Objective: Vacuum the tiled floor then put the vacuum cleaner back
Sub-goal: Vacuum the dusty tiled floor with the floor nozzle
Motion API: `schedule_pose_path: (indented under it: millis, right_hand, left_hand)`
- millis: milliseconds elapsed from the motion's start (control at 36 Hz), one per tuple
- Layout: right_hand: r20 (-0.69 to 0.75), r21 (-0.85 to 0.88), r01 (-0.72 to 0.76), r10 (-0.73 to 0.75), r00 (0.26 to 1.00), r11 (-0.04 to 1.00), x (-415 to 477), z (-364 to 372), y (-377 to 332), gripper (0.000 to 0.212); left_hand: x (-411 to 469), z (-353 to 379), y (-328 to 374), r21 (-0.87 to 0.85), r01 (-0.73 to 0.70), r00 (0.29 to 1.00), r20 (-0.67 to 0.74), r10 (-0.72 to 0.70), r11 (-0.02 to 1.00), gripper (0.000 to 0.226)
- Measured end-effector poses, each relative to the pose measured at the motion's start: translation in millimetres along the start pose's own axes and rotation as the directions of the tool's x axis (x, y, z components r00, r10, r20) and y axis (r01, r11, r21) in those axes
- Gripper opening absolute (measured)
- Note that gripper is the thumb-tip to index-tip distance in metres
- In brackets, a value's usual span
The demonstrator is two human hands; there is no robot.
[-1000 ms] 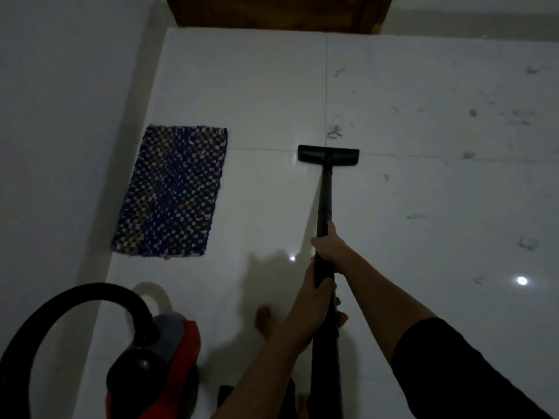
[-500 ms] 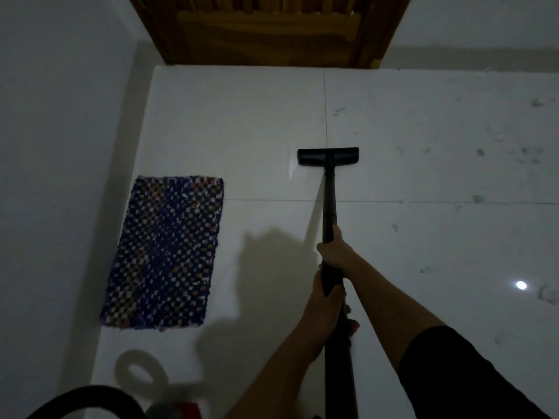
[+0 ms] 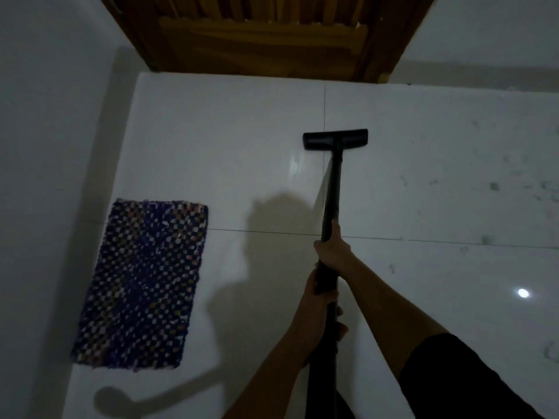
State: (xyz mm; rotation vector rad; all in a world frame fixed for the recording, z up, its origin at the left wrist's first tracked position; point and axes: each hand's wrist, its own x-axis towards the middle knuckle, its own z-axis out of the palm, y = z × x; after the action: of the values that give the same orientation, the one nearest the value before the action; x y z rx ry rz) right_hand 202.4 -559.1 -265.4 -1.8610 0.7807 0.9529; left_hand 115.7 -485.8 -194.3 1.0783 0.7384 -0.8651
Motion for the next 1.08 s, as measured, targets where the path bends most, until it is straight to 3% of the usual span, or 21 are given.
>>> schedule_pose_path:
  millis: [111, 500, 1083]
  right_hand:
    - [0.003, -0.001, 0.013, -0.013, 1.0, 1.0, 20, -29, -19, 0.077]
    - [-0.094, 0.062, 0.062, -0.056, 0.994, 0.996, 69, -103, -51, 0.076]
    - [-0.272, 0.178, 0.047, 0.004, 0.962, 0.983, 57, -161, -27, 0.071]
  left_hand:
    - [28, 24, 19, 0.01, -0.001, 1.0, -0.027, 0.001, 1.0, 0.051]
    - [88, 78, 71, 0.044, -0.011, 1.0, 0.017, 0.01, 0.999, 0.056]
    - [105, 126, 65, 0.214, 0.01, 0.992, 0.118, -0.036, 0.977, 0.055]
